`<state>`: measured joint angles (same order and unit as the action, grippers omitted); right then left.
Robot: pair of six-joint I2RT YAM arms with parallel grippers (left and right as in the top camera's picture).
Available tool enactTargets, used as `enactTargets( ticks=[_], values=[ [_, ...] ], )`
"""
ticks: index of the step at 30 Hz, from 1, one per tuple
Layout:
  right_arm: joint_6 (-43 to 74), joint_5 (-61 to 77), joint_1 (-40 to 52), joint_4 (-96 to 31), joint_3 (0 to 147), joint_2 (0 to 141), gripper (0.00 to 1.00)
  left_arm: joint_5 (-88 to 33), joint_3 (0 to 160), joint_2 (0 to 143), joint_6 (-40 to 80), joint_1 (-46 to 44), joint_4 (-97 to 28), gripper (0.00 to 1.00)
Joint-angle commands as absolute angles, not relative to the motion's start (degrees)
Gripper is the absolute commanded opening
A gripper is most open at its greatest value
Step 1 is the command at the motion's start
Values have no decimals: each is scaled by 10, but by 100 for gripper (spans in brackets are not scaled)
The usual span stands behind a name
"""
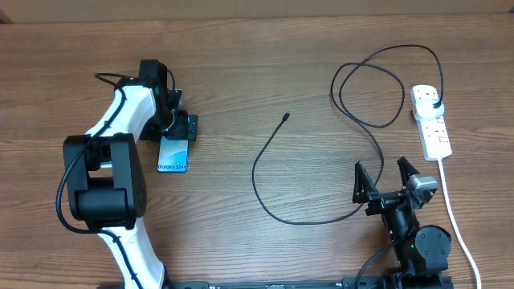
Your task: Plug charger to phone and switch on socket
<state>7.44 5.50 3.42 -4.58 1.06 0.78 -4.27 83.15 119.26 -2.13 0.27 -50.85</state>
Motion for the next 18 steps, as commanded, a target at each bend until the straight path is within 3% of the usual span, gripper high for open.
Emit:
enactTargets(
  ticks=[1,18],
  values=[
    [74,48,37,-44,4,2,100,-100,822,1218,-35,-6,-511,97],
    [74,48,37,-44,4,2,100,-103,822,1218,-34,-9,-513,97]
  ],
)
